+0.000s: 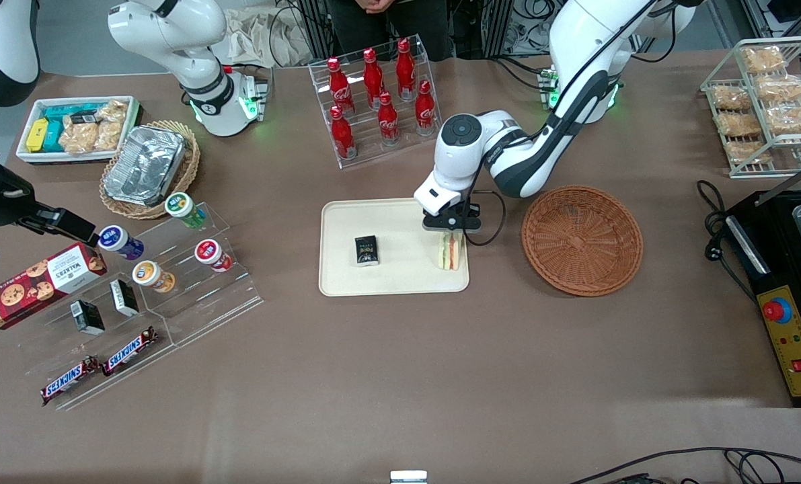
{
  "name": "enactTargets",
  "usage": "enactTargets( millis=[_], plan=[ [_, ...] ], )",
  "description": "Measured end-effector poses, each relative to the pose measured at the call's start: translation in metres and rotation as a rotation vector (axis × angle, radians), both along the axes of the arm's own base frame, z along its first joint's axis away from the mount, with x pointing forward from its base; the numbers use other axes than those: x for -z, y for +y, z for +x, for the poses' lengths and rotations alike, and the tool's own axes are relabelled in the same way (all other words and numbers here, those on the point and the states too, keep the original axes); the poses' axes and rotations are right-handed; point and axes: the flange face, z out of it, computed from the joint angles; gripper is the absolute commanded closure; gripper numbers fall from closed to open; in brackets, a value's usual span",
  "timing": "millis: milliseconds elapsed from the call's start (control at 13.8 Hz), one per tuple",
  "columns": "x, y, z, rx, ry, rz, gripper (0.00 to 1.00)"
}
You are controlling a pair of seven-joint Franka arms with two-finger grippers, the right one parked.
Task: Place sandwich from basket to tray
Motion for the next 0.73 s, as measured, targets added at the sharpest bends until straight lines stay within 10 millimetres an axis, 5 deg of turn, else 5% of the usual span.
enactTargets(
  millis=[363, 726],
  plan=[
    [-0.021, 0.004, 0.015, 0.010, -0.063, 0.001, 0.00],
    [-0.117, 0.042, 0.053, -0.088, -0.221, 0.024, 0.00]
  ],
)
